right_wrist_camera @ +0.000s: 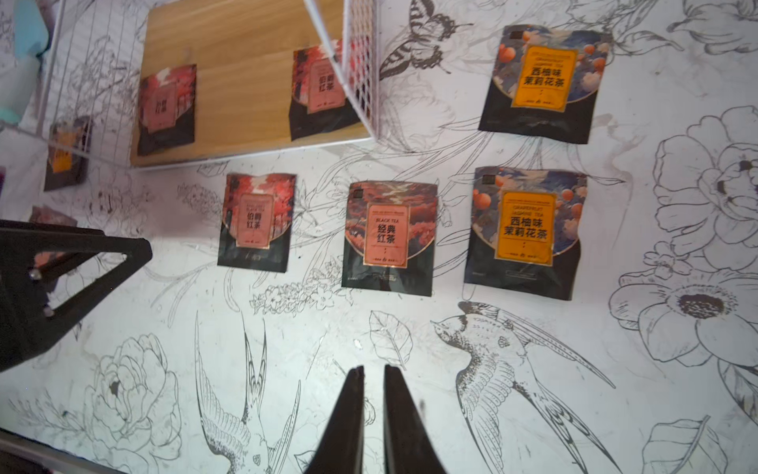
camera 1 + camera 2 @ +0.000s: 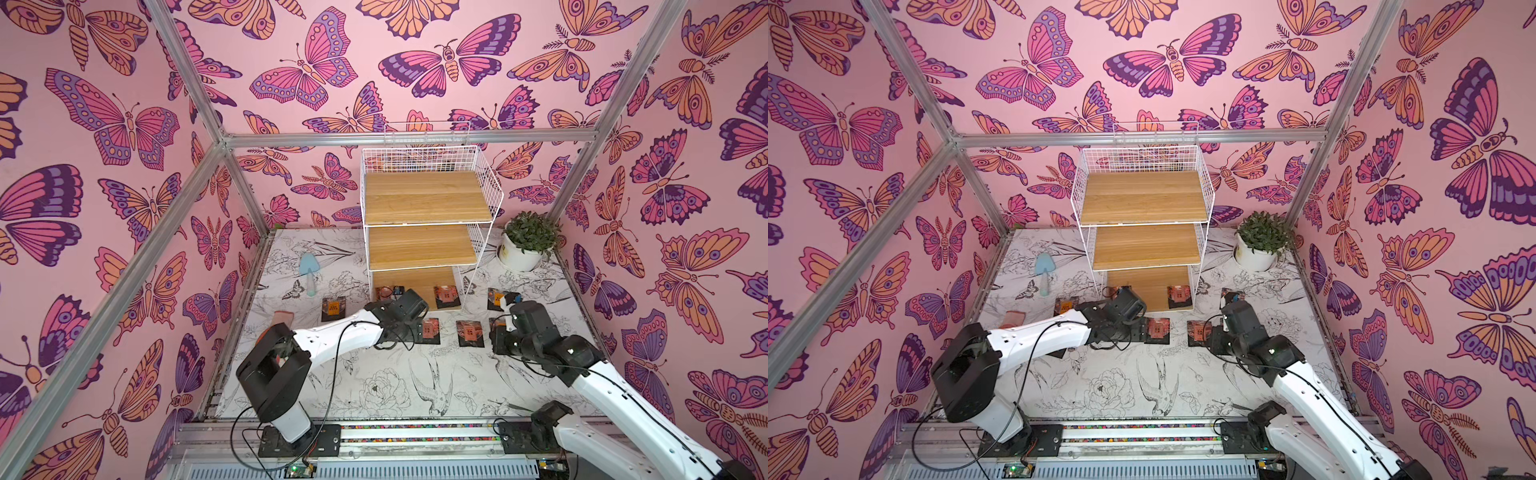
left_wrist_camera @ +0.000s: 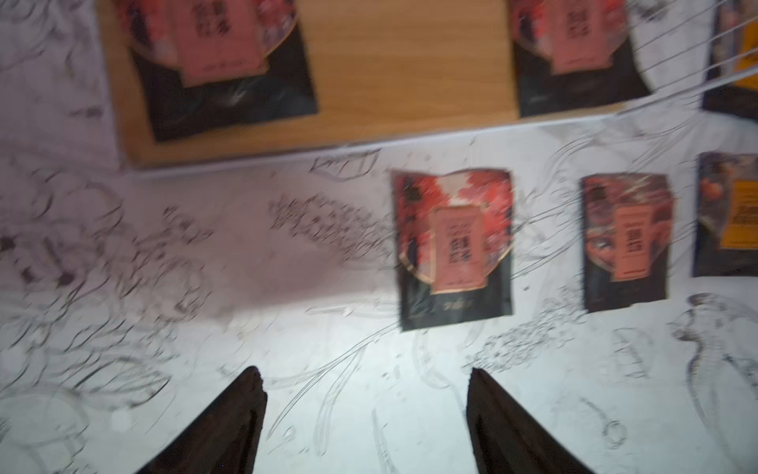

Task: Remove the tea bags from the shelf
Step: Pick up the tea bag from the shelf.

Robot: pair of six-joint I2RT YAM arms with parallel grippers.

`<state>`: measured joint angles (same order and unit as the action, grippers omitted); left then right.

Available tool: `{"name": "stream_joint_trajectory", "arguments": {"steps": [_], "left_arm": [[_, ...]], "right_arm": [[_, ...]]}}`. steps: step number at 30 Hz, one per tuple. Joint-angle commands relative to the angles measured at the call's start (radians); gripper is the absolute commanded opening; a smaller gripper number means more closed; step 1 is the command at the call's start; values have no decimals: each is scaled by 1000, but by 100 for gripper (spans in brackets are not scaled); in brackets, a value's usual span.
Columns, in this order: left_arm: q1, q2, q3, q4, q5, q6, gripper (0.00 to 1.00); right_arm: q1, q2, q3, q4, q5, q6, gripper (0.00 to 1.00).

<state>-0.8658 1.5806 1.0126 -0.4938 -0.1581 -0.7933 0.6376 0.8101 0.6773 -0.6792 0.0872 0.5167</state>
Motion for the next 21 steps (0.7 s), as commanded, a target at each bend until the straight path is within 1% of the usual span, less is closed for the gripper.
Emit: {"name": "stream_joint_trajectory", "arguments": {"steps": [1,4,8,12,14,15,18,21], "left_arm": [[36,-110,-109,-37,-55,-55,81],[112,-216,-192,-86,-27,-52,81],[234,-382,-261,-182,-8,-44,81],[363,-509,-316,-199,29,-33,82],[412,-548,-328,-194,45,-14,82],[432,-557,-332,-193,55,-4,82],[490,-571,-334,-180,94,26,83],[503,-571,-348,-149,106,38,83]], "right_arm": [[131,3,-20,84,195,114,18],[241,39,-60,189,264,112,22],[307,167,-32,292,289,77,24],[319,350,34,431,266,45,38],[325,455,72,494,256,17,46],[329,500,98,505,252,4,48],[337,643,189,522,234,-32,50],[338,770,267,538,243,-66,51]]}}
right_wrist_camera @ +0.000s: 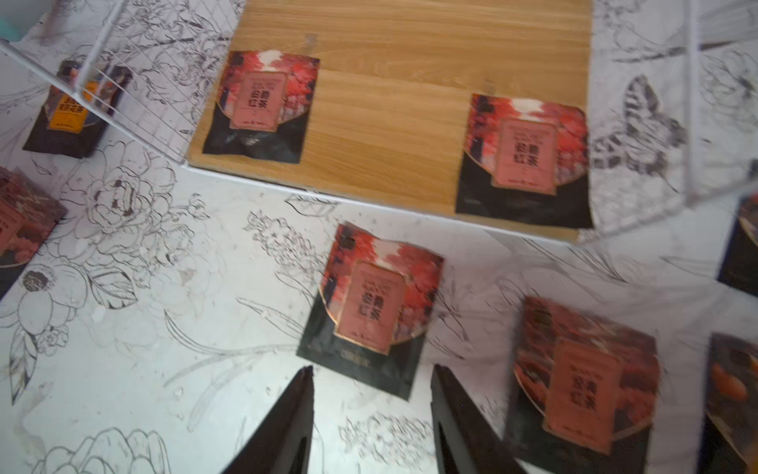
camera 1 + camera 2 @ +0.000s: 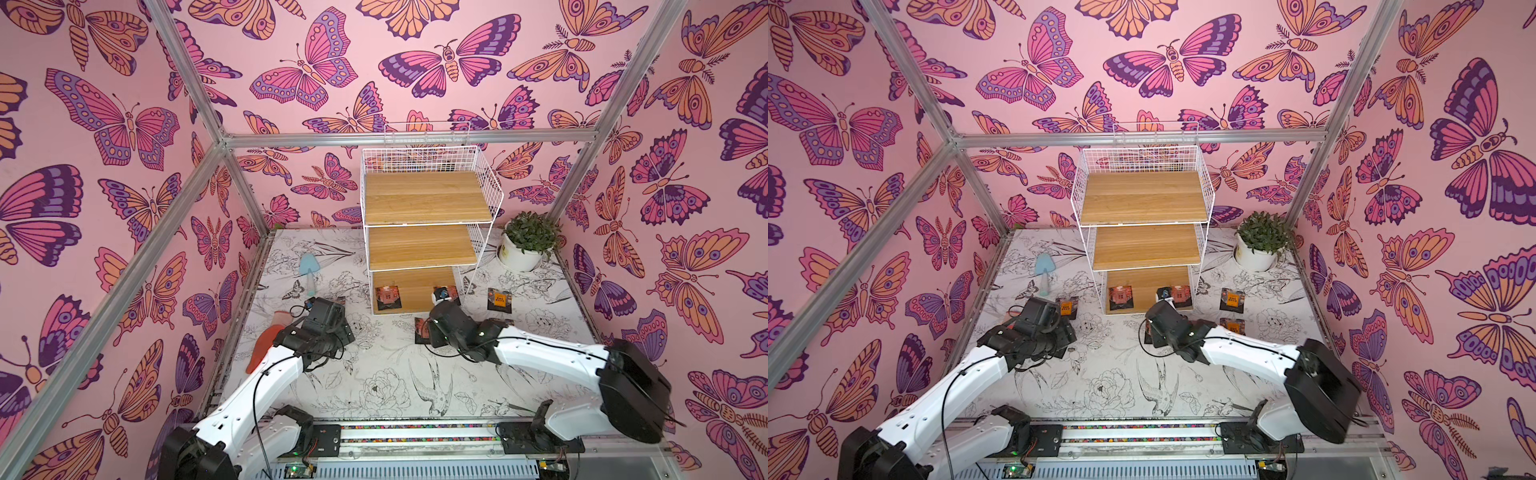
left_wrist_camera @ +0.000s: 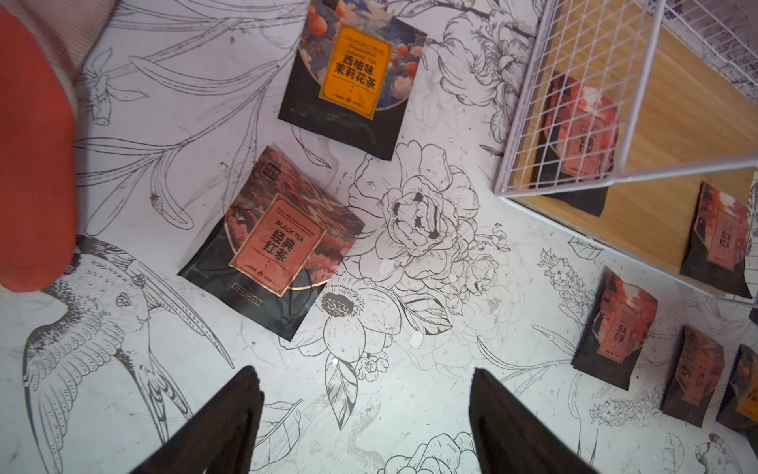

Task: Remove the tea bags from the shelf
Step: Pick up the tea bag from the shelf.

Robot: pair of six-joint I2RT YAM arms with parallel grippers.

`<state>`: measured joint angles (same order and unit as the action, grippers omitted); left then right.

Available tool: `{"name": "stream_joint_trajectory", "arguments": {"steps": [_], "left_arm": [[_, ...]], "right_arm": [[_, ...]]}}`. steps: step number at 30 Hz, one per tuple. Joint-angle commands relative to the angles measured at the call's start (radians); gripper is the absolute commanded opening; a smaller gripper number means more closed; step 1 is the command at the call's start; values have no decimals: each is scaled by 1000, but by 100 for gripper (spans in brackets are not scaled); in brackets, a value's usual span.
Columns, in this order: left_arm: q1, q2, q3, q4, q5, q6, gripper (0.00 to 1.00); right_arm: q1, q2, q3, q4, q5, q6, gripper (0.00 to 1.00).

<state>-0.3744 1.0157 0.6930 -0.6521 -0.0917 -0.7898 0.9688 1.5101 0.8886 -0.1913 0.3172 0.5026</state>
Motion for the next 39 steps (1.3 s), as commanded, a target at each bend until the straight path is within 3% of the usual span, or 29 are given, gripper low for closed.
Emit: {"name": "stream_joint_trajectory", "arguments": {"steps": [1,13,27,39], "left_arm": [[17,-3,-35,19,47,36,83],[46,17,-53,67,99,51,83],[48,61,-71,105,150,41,84],[48,73,-76,106,159,46,83]], "right_arm": [[6,119,82,56,19,-60,52],[6,389,311,64,17,-73,69],[5,511,461,61,45,-88,82],[-16,561,489,126,13,-11,94]]}}
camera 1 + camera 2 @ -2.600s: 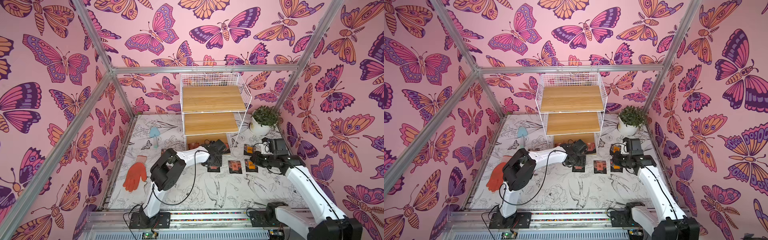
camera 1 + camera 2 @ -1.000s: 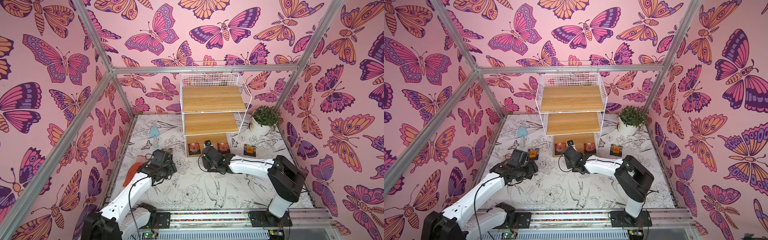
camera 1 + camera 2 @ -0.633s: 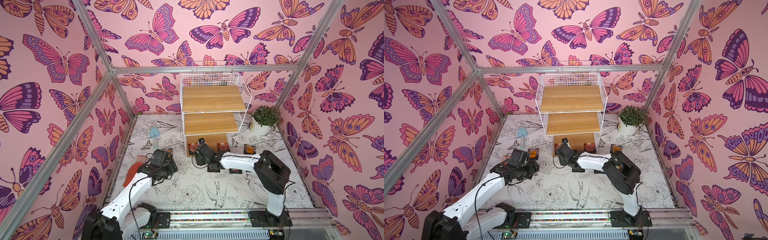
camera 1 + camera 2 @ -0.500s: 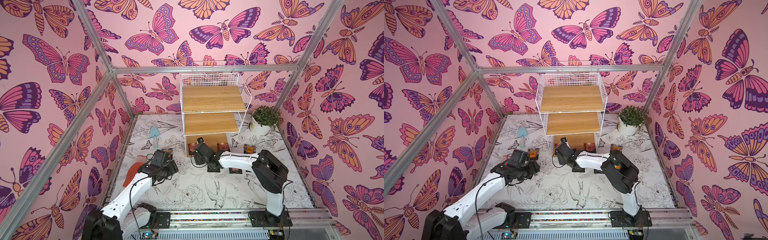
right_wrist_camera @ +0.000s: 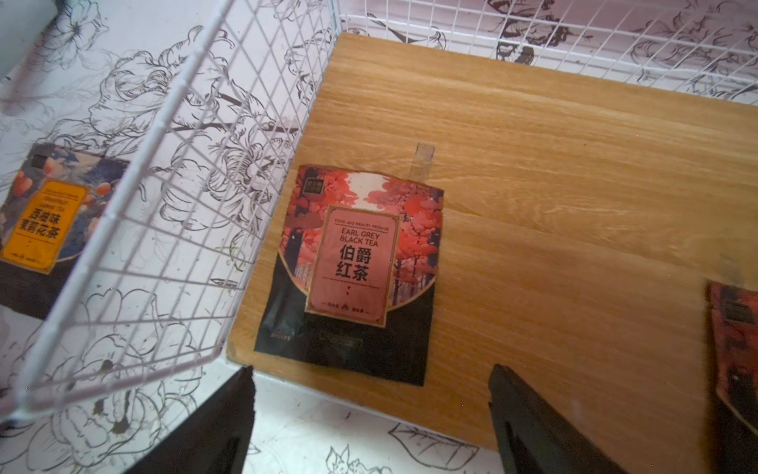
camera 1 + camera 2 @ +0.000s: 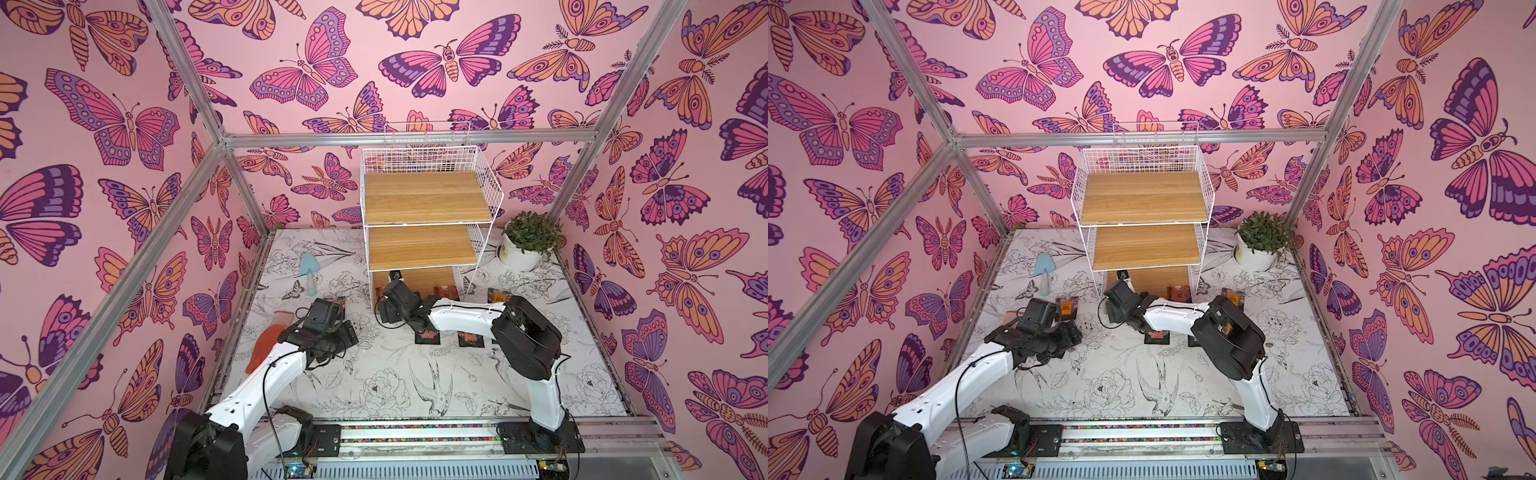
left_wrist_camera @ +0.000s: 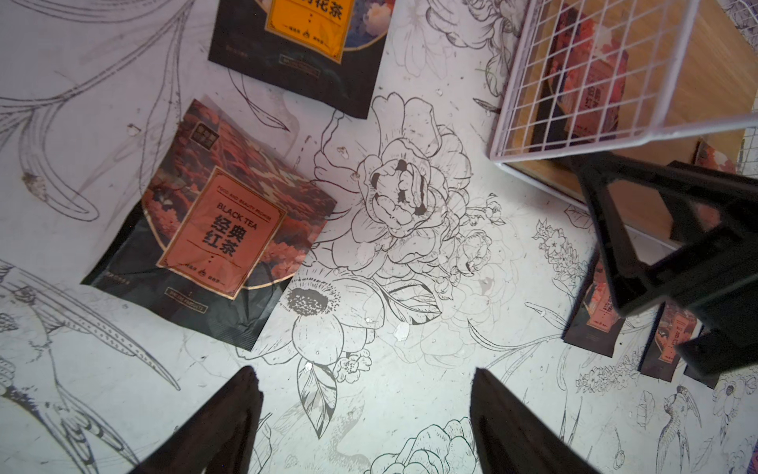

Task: Remove the tea bags from the shelf
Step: Pick up the tea bag from the shelf.

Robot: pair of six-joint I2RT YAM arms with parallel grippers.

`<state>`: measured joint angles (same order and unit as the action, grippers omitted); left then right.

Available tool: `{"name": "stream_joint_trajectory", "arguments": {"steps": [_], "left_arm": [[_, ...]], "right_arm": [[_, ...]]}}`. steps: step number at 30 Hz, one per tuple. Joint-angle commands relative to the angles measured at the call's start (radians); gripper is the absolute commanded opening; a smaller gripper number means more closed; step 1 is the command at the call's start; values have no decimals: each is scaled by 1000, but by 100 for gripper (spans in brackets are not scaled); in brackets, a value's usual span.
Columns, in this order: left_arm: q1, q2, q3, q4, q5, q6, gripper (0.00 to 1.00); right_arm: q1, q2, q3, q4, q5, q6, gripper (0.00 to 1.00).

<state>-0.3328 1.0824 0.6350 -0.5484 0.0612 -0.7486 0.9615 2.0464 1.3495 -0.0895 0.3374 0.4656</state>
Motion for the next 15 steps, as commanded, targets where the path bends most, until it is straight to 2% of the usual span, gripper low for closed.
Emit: {"name": "stream_joint_trajectory", "arguments": {"steps": [1,15], "left_arm": [[6,8,-17,2,6,5,83],[6,16,-11,2,10,6,83]], "right_arm": [[-9,27,29,26,-11,26,95],[-17,91,83,26,-58,27,97]]}}
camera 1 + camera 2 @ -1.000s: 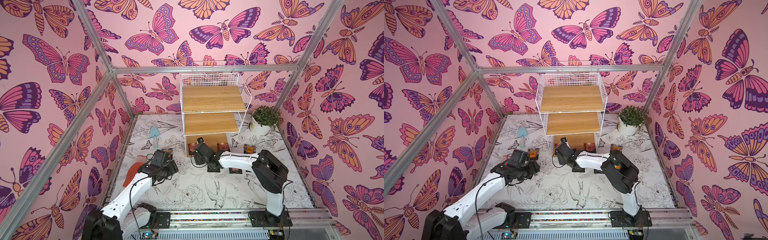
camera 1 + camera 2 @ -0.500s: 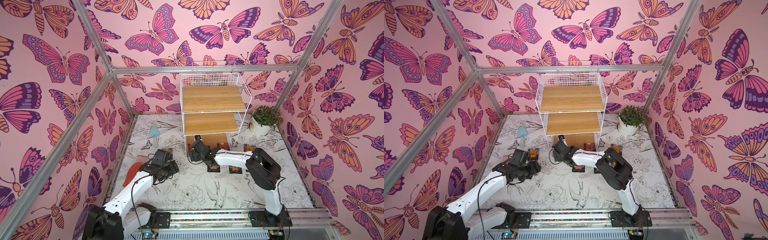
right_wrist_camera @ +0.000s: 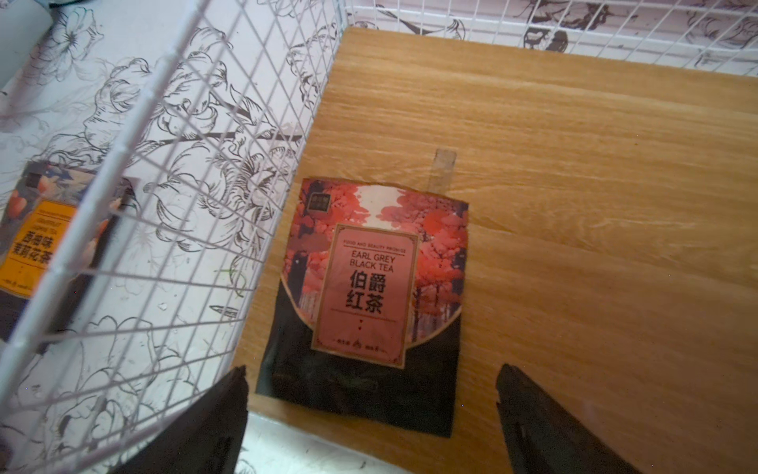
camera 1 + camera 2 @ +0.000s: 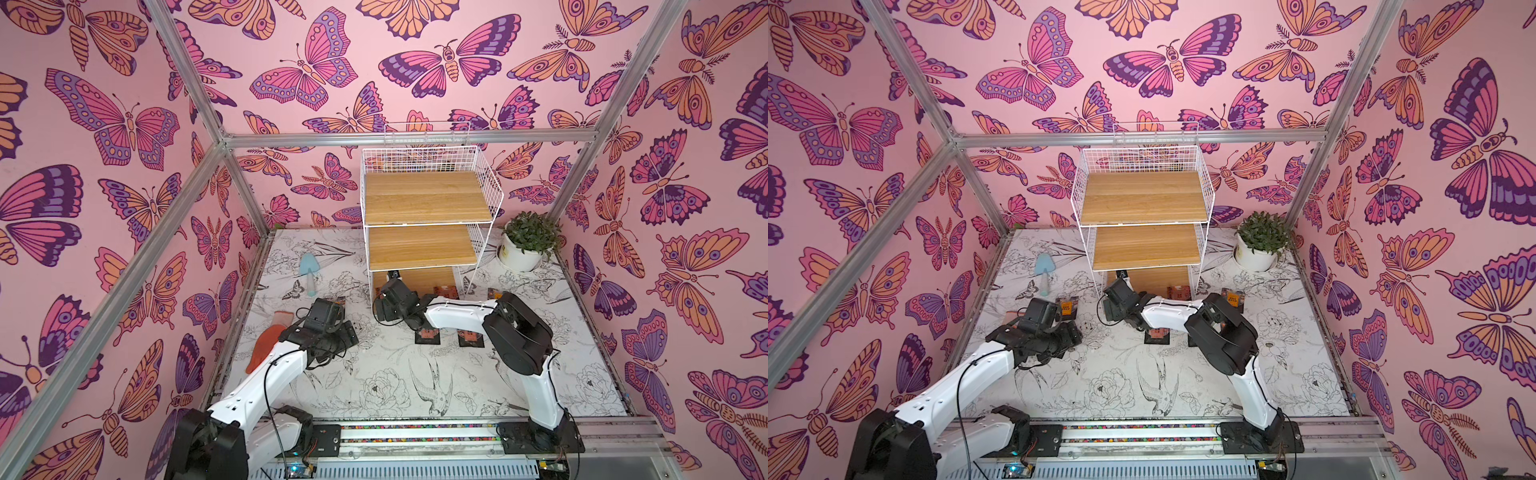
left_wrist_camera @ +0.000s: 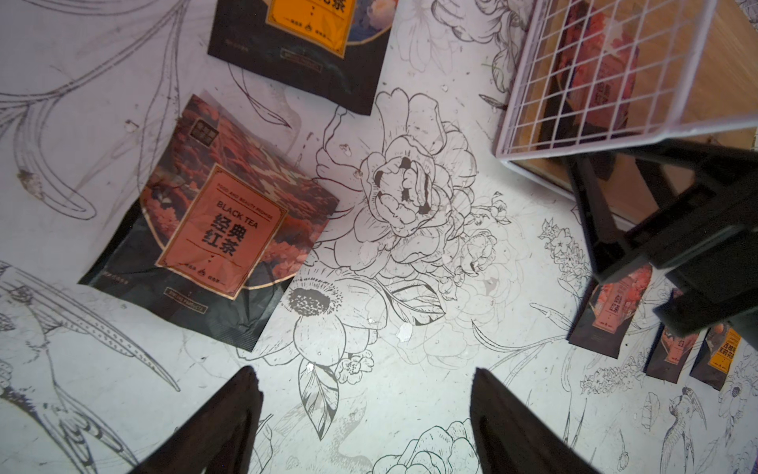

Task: Remove the tea bags from the shelf
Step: Pick up the tea bag from the shelf.

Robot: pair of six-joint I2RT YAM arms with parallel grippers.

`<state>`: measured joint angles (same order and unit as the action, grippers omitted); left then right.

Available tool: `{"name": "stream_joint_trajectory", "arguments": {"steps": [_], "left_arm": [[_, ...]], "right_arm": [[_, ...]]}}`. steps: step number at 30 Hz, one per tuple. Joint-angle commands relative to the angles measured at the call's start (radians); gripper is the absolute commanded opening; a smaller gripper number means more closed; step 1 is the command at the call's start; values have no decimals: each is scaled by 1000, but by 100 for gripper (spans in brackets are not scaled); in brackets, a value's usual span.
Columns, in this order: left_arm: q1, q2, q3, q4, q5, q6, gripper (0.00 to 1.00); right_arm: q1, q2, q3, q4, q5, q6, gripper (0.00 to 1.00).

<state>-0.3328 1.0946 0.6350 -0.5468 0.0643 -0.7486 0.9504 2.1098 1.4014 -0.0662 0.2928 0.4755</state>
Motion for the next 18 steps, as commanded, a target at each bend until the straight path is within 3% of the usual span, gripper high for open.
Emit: {"name": "stream_joint_trajectory", "arguments": {"steps": [1,13,18], "left_arm": [[6,2,-9,1,8,6,83],[6,-4,-17,7,17,11,83],[6,-3,-18,15,24,18,83]], "right_arm": [[-6,32,31,1,-14,17,97],[-7,100,56,-38,-26,2,95],[-3,99,32,-80,47,12,92]]}}
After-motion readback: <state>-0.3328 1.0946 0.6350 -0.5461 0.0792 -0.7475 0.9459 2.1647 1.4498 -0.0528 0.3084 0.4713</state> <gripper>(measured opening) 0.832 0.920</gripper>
